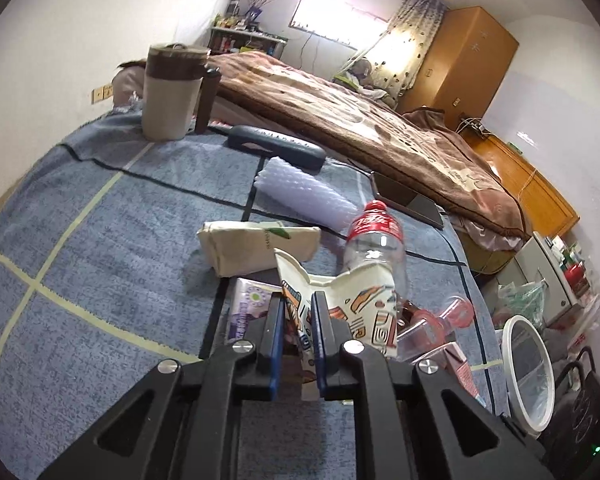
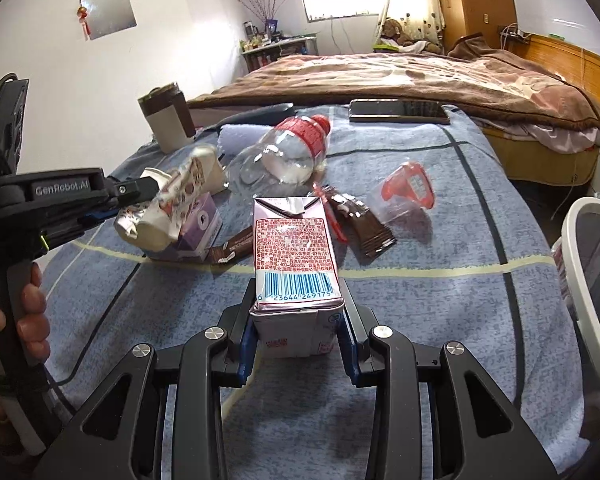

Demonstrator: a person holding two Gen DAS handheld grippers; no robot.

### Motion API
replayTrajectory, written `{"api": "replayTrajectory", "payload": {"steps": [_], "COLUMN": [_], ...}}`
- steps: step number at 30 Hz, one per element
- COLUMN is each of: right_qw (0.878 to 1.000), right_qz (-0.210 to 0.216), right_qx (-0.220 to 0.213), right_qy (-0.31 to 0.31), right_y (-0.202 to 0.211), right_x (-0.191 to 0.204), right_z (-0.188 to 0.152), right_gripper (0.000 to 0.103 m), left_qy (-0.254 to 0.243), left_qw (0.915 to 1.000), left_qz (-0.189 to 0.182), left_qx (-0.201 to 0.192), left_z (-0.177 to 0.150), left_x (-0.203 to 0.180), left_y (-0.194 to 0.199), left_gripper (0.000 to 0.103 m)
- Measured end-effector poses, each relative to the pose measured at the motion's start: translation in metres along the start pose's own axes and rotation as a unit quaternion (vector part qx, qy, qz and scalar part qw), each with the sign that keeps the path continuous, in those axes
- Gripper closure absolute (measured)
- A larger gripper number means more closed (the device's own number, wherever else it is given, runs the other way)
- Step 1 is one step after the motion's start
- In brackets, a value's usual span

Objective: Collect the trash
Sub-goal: 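Grasp the patterned paper cup with the left tool while the right tool holds the carton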

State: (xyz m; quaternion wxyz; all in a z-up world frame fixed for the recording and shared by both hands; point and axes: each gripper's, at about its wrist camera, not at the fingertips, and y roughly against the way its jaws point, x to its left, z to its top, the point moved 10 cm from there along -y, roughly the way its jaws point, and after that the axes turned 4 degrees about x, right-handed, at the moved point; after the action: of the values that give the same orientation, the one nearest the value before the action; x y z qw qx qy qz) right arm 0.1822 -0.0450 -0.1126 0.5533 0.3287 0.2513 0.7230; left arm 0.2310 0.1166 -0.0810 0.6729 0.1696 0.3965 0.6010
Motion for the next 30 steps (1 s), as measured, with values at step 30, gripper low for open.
{"api": "replayTrajectory", "payload": {"steps": [30], "right_qw": [0.999], "right_qz": [0.001], "right_qx": [-0.025], "right_qy": [-0.035], "right_y": [0.021], "right_x": [-0.038], "right_z": [0.001], "right_gripper": [0.066], "left_qy": [-0.112], "left_qw": [0.9912], "left_qz": [0.069], "left_qx": [0.009], "left_z": [-0.051], "left_x": [-0.046], "left_y": [-0.003], "left_gripper": [0.058]}}
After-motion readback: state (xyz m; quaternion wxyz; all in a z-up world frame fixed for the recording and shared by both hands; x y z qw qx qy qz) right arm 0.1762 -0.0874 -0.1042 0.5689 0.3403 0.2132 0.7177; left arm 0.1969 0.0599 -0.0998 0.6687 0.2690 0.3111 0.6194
